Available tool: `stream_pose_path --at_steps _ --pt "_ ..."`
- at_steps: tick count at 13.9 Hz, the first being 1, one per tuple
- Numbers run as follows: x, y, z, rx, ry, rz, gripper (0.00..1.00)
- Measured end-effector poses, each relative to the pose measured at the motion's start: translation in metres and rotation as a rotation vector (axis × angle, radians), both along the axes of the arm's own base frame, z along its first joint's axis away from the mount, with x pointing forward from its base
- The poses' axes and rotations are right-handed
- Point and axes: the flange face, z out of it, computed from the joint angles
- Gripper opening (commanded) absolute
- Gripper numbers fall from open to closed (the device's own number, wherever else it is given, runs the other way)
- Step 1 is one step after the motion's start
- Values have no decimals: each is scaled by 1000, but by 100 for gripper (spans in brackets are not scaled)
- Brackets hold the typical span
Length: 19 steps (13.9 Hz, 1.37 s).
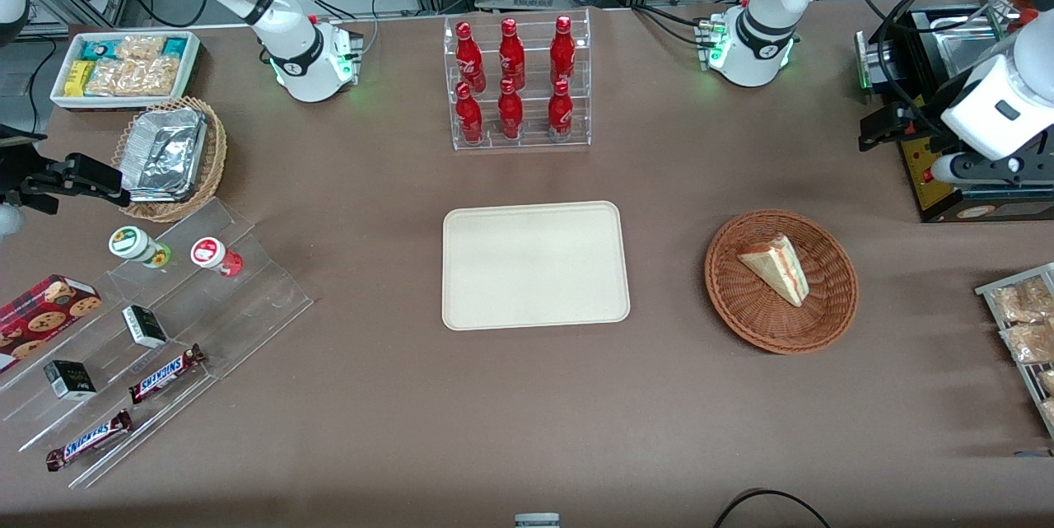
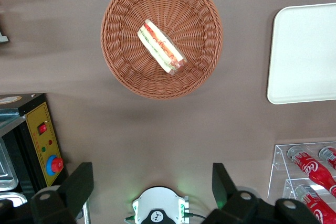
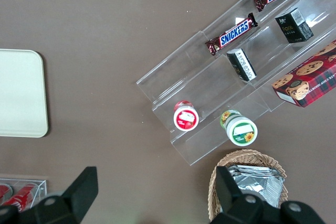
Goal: Place sandwich from basket to tray
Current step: 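Move the left gripper over the wicker basket above the wrapped sandwich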
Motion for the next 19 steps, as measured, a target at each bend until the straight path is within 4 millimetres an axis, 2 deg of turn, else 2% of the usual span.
stream_pose_path --at_steps 5,7,10,14,19 --pt "3 -8 -3 4 -9 -16 100" --pt "7 -9 -15 5 -17 -16 100" --pt "15 -9 -47 4 -36 -13 100" --pt "24 -7 -106 6 -87 26 100" --pt "32 -7 -165 10 -133 77 100"
